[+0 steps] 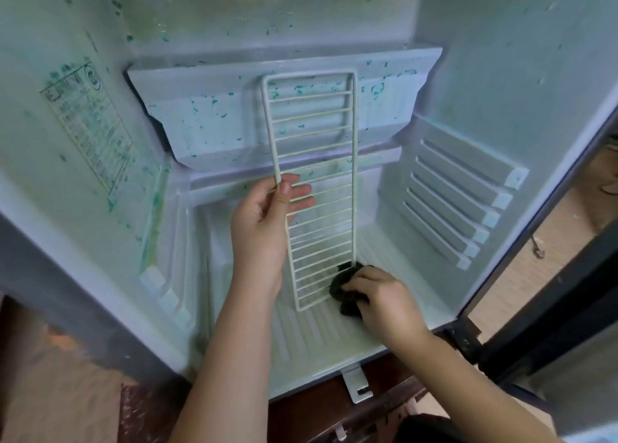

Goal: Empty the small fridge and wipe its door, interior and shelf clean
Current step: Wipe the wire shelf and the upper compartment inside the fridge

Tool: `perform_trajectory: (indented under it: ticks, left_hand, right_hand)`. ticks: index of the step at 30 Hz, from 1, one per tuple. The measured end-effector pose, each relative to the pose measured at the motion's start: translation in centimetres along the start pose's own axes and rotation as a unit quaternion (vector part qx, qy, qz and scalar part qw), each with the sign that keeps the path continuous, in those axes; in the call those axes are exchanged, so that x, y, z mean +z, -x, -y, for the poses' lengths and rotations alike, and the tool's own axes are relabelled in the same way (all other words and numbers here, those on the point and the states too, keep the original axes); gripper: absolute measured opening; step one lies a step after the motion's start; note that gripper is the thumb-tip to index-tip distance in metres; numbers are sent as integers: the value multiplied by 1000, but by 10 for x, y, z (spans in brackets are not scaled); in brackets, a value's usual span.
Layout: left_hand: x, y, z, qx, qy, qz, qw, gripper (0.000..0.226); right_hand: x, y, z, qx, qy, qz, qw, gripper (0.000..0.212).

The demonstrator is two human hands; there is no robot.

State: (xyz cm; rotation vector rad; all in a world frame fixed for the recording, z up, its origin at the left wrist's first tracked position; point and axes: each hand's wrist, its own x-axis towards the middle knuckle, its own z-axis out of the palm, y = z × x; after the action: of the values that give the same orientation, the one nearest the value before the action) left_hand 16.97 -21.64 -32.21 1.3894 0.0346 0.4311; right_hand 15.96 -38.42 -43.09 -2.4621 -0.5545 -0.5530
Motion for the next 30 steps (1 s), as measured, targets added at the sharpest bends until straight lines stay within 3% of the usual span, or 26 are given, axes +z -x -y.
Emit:
perform_trajectory:
  ticks: [3,5,7,12,18,22,26,28,30]
  left_hand:
    - [0,-2,-3,-6,7,1,1000,18]
    - [-1,-3,-2,-12,-3,-2,1000,19]
    - [0,-3,-2,-19,0,-6,1000,21]
    - [4,-5,-6,-37,31,-6,999,25]
    - [-2,-7,-4,-53,30,7,998,22]
    - [-5,-7,-8,-55,26,40,997,27]
    - [-7,-5,-12,-49,19,50,997,26]
    - [-6,-4,-15,-50,29,33,998,29]
    - [-6,-4,-15,-47,32,21,998,35]
  right_hand:
    - [-49,-36,22,2,-41,-115,993,28]
    - [-89,-81,49,-31,-58,-241,968,22]
    - [-108,-121,72,-72,-73,-302,948,27]
    - [-64,-130,83,-124,-2,-199,972,53]
    - [-14,-71,65,-112,20,-193,975,53]
    - [2,-34,55,-121,64,-131,982,51]
    - [-9,-17,48,-92,50,-50,993,63]
    - [-29,-25,53,-62,17,-62,996,55]
    - [-55,-45,65,-16,-34,-124,992,49]
